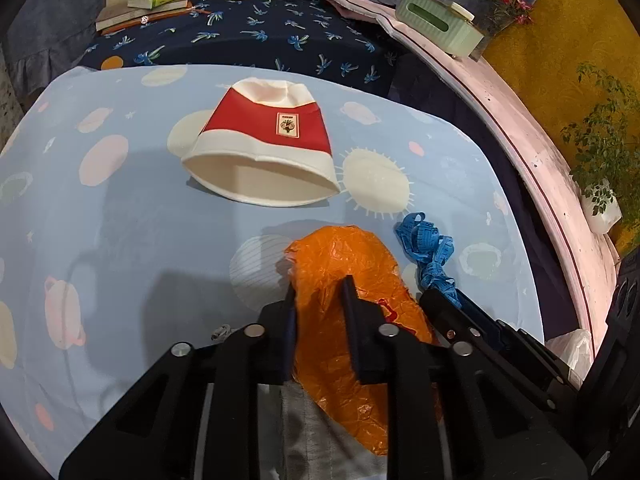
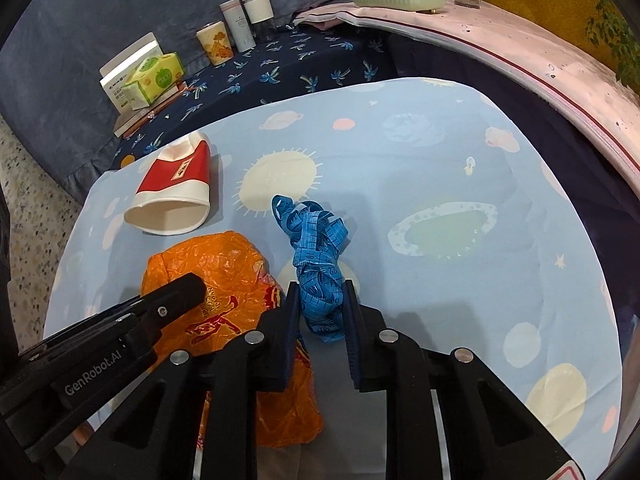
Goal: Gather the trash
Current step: 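Grasp the orange plastic bag with the left tool while the right tool grasps the blue strap, then carry the orange bag and blue strap in both tools over the bin, then open both tools to drop the bag and strap into the bin, then move both open tools back over the grey pouch and paper cup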
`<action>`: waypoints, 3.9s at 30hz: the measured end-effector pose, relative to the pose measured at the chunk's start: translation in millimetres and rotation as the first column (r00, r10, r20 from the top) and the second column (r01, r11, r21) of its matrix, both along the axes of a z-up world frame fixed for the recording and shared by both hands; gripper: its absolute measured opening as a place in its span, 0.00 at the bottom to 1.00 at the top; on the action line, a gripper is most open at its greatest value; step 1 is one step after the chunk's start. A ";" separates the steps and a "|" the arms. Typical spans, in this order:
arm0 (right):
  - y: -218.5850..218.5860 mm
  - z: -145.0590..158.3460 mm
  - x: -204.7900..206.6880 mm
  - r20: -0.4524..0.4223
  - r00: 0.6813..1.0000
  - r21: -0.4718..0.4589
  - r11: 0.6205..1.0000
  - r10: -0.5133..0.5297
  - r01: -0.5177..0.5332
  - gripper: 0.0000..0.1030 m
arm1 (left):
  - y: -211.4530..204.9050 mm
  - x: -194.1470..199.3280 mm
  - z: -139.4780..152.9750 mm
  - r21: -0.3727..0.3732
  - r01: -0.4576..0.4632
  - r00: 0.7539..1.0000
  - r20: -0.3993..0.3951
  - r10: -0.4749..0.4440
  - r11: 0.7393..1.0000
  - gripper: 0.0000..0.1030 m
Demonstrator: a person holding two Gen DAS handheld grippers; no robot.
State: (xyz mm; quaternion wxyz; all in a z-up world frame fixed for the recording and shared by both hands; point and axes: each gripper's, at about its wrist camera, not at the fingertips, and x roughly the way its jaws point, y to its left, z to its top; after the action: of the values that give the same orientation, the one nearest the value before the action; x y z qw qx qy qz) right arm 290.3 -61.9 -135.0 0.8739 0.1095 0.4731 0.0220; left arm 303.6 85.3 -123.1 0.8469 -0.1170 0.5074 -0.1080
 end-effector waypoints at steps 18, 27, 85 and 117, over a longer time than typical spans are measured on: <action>-25.4 87.5 -56.2 0.172 0.985 0.027 0.999 -0.029 0.025 0.18 | -15.2 -50.5 101.8 -0.007 0.012 0.985 0.174 -0.011 1.000 0.06; -49.0 130.7 -111.9 0.261 0.963 0.027 0.998 -0.063 0.058 0.18 | -41.6 -99.6 155.0 -0.001 0.054 0.959 0.280 -0.052 0.999 0.06; -291.3 84.0 -309.3 0.205 0.822 0.129 0.847 -0.532 0.516 0.32 | -301.6 -224.0 128.6 0.109 0.436 0.856 0.257 -0.449 0.894 0.55; -116.7 85.3 -214.0 0.171 0.970 0.033 0.985 -0.174 0.171 0.33 | -87.6 -159.1 89.3 0.074 0.037 0.983 0.177 -0.050 0.997 0.61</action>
State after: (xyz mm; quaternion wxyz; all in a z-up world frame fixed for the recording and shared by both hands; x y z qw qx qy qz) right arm 76.3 -178.6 -49.7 0.9094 0.1557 0.3836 -0.0405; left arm 144.5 -2.3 -33.8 0.8901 -0.0659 0.4351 -0.1185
